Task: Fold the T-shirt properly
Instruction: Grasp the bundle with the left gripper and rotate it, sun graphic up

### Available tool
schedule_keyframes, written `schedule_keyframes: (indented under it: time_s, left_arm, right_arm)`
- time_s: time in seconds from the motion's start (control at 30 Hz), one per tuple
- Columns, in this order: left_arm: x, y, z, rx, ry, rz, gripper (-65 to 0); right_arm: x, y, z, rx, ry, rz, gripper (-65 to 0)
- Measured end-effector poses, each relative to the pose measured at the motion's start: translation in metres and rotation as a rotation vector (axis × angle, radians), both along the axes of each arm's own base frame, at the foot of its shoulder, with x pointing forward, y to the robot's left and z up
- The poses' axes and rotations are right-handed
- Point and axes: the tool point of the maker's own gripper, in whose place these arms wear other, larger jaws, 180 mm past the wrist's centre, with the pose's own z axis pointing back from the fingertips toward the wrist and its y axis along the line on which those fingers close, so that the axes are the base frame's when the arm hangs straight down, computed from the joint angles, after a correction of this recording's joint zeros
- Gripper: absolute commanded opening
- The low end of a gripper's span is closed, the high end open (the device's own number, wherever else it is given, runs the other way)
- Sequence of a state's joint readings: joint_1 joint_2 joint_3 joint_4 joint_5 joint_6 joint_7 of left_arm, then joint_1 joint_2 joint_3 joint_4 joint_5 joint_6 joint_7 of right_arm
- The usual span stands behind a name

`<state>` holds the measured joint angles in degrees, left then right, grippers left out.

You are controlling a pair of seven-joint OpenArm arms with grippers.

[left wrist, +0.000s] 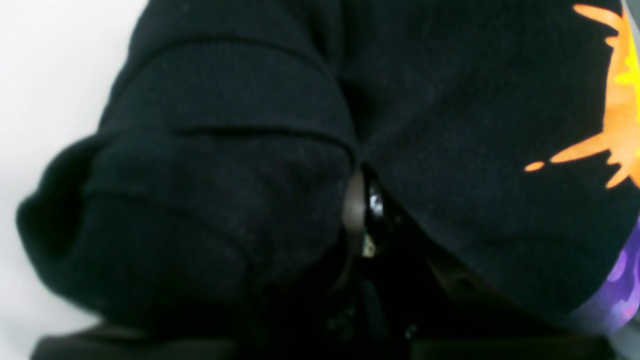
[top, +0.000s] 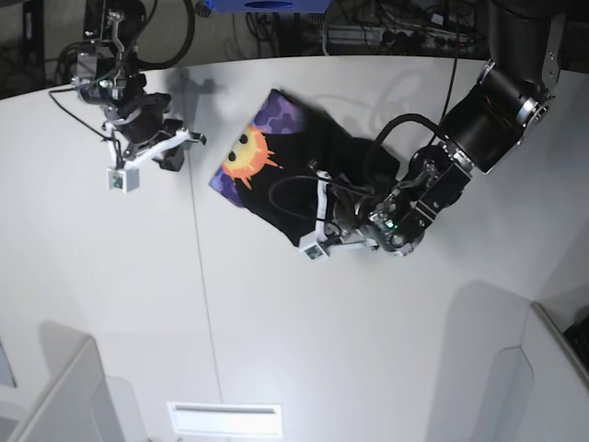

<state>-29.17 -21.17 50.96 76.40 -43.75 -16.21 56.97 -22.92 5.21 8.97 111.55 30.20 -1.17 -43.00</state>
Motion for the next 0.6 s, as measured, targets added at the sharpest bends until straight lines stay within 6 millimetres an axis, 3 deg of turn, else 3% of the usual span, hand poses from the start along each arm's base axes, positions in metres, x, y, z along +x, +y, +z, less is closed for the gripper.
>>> schedule_keyframes:
  time_s: [0.2,0.37,0.6]
  left_arm:
    - [-0.008,-0.015,-0.001,0.092,-0.040,-0.187,-65.0]
    - [-0.008,-0.022,0.001,0.227,-0.243,-0.414,-65.0]
    - [-0.018,-0.030,-0.004,0.253,-0.391,-0.690,-65.0]
  right_arm:
    - [-0.015,-0.013,-0.009,0.016,0.035,-0.099,-65.0]
    - [-0.021,-0.015,-0.011,0.016,0.048,-0.105,-65.0]
    - [-0.025,-0.013,-0.014,0.021,0.061,-0.102,-65.0]
